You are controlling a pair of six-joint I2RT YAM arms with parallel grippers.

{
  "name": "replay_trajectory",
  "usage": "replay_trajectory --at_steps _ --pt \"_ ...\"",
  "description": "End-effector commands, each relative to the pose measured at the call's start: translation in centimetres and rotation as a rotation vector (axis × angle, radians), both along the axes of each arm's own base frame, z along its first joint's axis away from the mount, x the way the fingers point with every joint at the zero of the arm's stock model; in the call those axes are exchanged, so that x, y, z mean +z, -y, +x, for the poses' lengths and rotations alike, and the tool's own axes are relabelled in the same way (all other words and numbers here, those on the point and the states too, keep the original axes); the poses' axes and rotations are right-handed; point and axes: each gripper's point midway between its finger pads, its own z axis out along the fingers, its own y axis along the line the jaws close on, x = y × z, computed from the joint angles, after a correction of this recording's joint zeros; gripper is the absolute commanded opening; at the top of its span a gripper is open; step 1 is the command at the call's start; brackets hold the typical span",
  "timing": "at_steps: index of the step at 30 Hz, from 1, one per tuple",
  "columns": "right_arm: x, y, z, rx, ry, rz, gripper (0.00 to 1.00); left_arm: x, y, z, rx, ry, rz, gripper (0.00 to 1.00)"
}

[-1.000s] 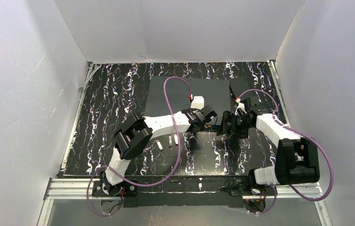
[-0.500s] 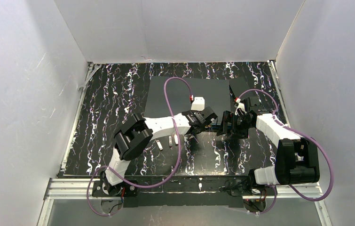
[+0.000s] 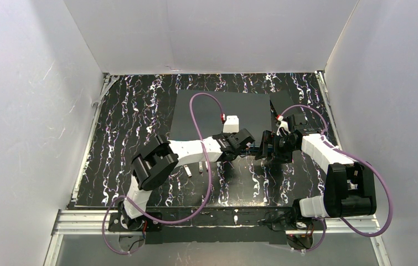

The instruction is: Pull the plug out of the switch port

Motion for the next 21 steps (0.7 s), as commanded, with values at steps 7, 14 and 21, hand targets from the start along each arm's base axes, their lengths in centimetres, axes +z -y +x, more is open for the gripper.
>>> replay_trajectory --at_steps 7,14,21 --pt "-0.1 0.0 0.2 0.010 0.015 0.007 1.00 1.2 -2.6 -2.4 0.010 -0.026 0.068 0.00" --pt "-0.1 -0.1 0.2 0.012 0.016 0.010 1.00 1.0 -2.9 -3.2 0.019 -0.056 0.069 0.00" --pt "-0.1 -0.1 0.2 0.012 0.015 0.011 1.00 1.1 -2.9 -3.7 0.018 -0.075 0.068 0.00"
